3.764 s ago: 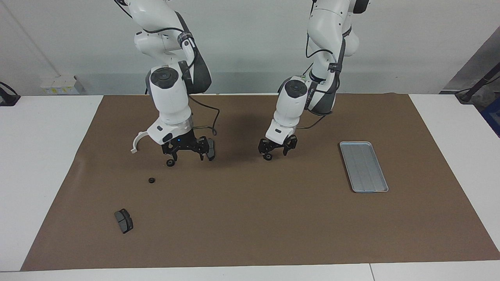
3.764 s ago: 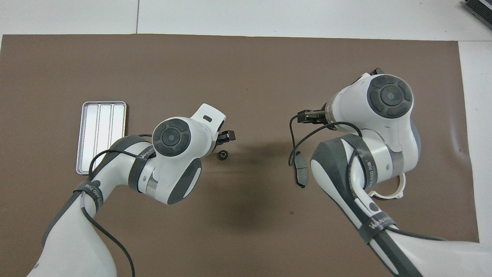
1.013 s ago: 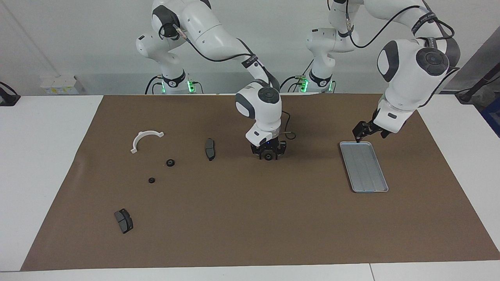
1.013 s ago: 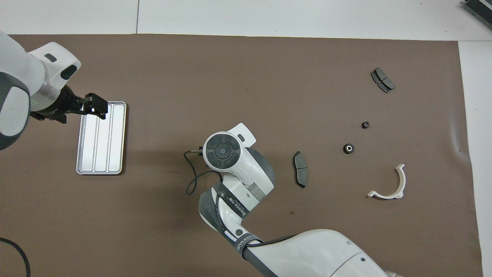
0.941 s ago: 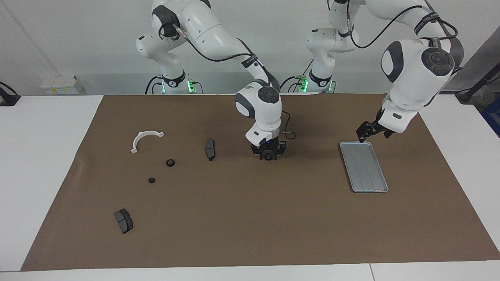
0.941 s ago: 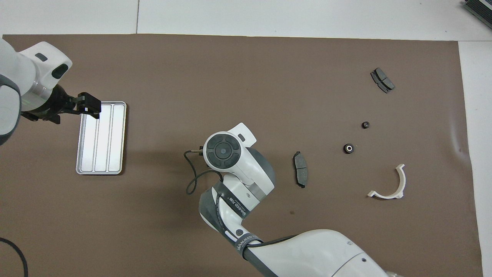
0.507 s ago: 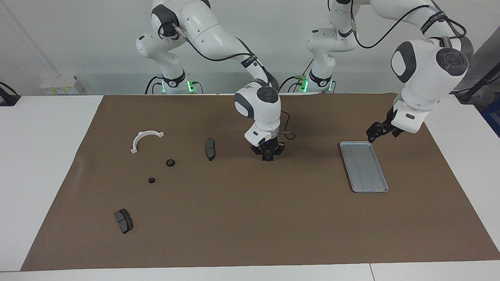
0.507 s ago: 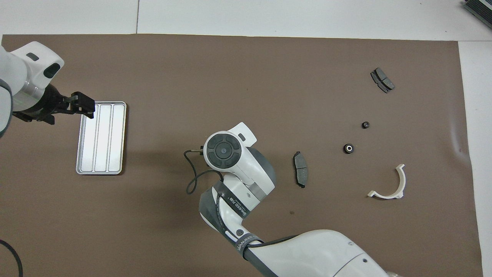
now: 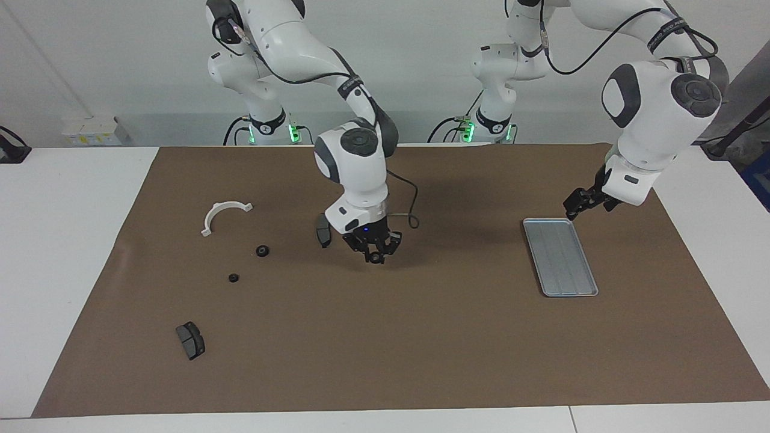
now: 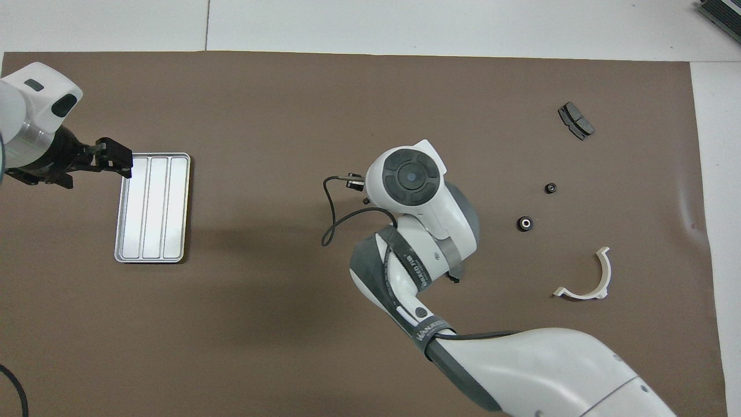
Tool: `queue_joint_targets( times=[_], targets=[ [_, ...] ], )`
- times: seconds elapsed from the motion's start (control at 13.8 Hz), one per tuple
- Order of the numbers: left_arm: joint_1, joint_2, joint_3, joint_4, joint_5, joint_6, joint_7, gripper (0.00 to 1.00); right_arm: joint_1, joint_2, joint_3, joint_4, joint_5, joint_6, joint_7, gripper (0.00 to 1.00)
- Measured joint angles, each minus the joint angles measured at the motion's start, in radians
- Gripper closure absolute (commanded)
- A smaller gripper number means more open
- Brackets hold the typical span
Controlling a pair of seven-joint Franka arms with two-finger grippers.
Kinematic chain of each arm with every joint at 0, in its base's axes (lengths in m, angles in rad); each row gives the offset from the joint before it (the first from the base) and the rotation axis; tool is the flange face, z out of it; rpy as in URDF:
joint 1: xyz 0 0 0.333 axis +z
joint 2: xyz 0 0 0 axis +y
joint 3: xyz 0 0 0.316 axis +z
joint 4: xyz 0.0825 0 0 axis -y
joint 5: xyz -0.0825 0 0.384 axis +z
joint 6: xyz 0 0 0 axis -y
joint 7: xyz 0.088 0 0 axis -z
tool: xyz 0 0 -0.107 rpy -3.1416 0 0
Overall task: Place bearing gear from tray to pile
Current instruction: 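Carry the gear with the right gripper and set it beside the first gear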
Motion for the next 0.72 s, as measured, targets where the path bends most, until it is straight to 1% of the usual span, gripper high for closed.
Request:
queue_joint_targets(
  times=[0.14,0.22,0.58,0.72],
  targets=[
    [0.000,0.000,0.000,0.000,0.000,0.000,0.000,0.00,-0.079,-0.043,-0.001,-0.012,0.000,-0.033,-0.093,1.00],
    [0.000,0.000,0.000,0.000,0.000,0.000,0.000,0.00,-0.115,-0.049,-0.001,-0.018,0.000,-0.033,-0.142,1.00],
    [0.000,0.000,0.000,0.000,0.000,0.000,0.000,0.00,-0.285,-0.034,-0.001,-0.031,0.001,-0.012,-0.368,1.00],
    [0.000,0.000,0.000,0.000,0.000,0.000,0.000,0.00,-0.320,-0.014,0.000,-0.035,0.001,0.021,-0.407,1.00]
  ],
)
